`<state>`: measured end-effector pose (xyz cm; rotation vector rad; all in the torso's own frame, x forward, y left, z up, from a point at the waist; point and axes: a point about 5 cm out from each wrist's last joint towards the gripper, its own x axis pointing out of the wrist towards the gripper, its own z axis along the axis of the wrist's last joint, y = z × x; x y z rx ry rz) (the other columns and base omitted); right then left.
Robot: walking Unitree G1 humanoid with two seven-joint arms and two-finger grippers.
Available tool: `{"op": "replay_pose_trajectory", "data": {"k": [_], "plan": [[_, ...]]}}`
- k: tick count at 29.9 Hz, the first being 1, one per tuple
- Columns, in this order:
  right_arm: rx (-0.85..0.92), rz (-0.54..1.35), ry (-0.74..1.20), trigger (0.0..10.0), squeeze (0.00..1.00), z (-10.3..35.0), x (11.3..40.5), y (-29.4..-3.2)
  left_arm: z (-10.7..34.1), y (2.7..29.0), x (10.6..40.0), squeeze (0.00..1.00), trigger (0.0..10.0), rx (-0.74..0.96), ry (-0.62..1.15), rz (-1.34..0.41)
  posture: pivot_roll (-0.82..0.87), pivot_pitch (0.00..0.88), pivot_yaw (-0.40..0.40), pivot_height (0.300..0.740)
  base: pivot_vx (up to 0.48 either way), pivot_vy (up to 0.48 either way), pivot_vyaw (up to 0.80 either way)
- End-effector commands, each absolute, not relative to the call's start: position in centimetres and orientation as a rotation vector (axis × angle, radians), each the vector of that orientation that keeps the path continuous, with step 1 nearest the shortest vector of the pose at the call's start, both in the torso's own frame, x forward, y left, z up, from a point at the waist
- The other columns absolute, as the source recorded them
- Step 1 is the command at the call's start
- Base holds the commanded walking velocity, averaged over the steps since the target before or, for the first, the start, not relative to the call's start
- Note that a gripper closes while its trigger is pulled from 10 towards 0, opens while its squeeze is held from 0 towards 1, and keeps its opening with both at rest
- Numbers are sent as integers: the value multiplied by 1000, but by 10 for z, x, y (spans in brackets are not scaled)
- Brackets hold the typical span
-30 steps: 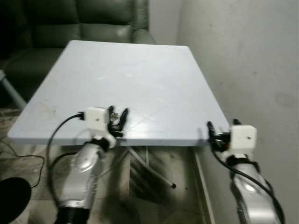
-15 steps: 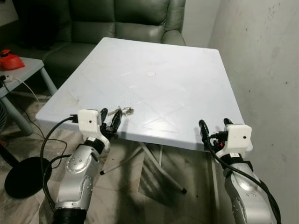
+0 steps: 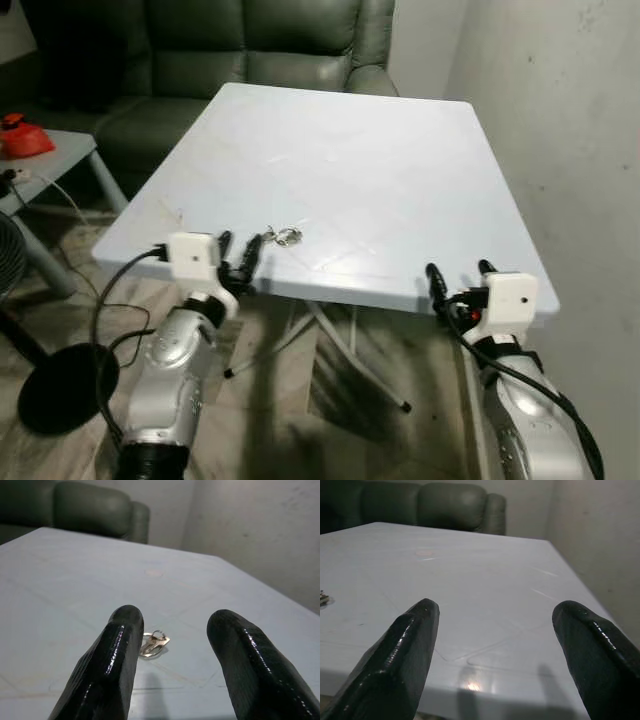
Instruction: Hang keys on a hook
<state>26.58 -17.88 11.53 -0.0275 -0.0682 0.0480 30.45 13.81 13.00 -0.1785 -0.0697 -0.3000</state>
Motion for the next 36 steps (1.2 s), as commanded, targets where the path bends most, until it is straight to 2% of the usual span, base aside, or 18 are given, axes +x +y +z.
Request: {"op": "replay_pose_trajectory", "data": {"k": [1,36], "plan": [[-10,71,-89,10000,0,121,267,-172,131,147,306,0,10000,-160,-67,-284,-125,18,-36,724,0,472,0],[-4,129,-86,10000,0,121,269,-166,128,148,308,0,10000,-153,-48,-268,-112,0,-51,724,0,441,0]]}}
